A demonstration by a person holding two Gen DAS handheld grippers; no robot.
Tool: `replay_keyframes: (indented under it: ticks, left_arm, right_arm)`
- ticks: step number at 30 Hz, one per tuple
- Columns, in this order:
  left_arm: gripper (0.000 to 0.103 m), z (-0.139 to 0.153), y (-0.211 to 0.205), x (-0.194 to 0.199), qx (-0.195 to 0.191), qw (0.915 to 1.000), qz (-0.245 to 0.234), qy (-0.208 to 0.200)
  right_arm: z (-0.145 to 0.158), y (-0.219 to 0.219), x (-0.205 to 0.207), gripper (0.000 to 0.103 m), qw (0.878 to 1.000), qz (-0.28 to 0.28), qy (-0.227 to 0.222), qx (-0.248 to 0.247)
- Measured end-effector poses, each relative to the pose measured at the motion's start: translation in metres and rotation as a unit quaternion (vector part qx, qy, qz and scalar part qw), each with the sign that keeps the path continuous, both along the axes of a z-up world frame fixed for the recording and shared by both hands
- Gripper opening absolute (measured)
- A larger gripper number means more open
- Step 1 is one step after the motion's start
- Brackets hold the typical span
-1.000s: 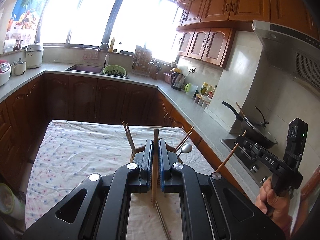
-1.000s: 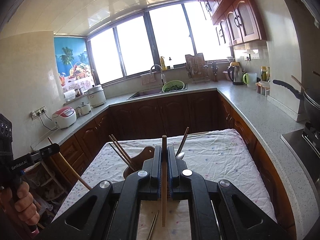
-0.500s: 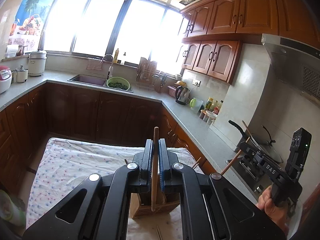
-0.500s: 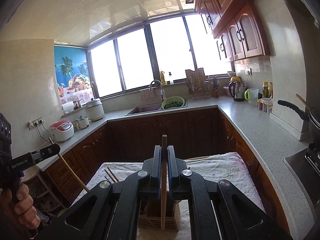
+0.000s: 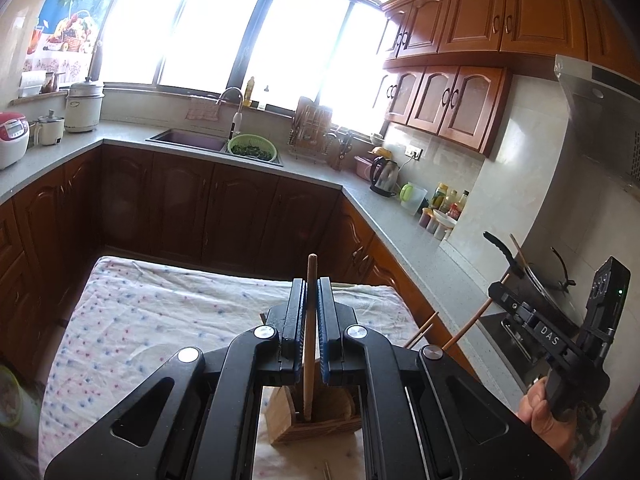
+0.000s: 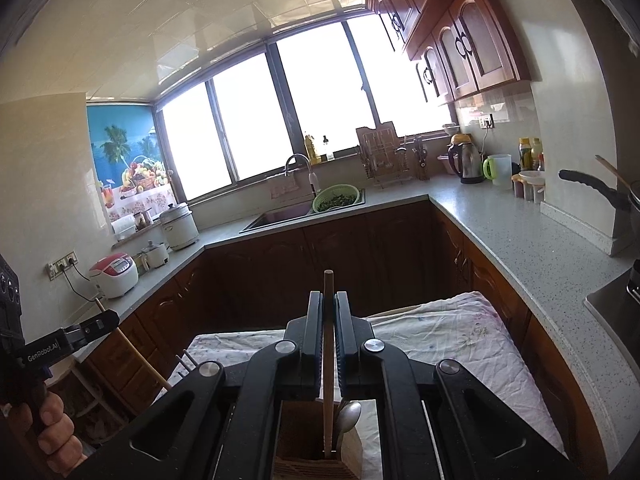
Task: Organize utensils
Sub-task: 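Raise the left tool's wooden chopstick over the holder while the right tool carries its chopstick there, then lower the left tool's chopstick into the holder and open it while the right tool releases its own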
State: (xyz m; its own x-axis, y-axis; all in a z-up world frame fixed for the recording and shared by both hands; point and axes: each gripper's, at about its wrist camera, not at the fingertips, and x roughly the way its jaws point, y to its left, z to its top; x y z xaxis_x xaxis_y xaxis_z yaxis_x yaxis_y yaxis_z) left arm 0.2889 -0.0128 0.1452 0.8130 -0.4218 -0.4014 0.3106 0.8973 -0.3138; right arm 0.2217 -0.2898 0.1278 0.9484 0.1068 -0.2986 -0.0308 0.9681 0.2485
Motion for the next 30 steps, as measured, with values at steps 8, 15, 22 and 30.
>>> replay_keyframes:
  ticks: [8,15,22,30]
  left_arm:
    - [0.005,-0.035,-0.003,0.009,-0.009,0.9996,0.006,0.024]
    - [0.005,-0.054,-0.008,0.011,-0.003,0.9994,0.011,0.032]
    - [0.005,-0.069,-0.015,0.014,0.004,0.9989,0.005,0.047]
    - [0.005,-0.077,-0.026,0.015,0.037,0.9980,0.005,0.050]
  right_arm:
    - [-0.032,-0.007,0.011,0.005,0.999,-0.010,0.021,0.023]
    - [-0.056,-0.011,0.016,0.005,0.998,-0.016,0.038,0.050]
    - [-0.064,-0.007,0.019,0.006,0.998,-0.011,0.051,0.047]
    - [-0.074,0.000,0.024,0.006,0.997,-0.004,0.071,0.040]
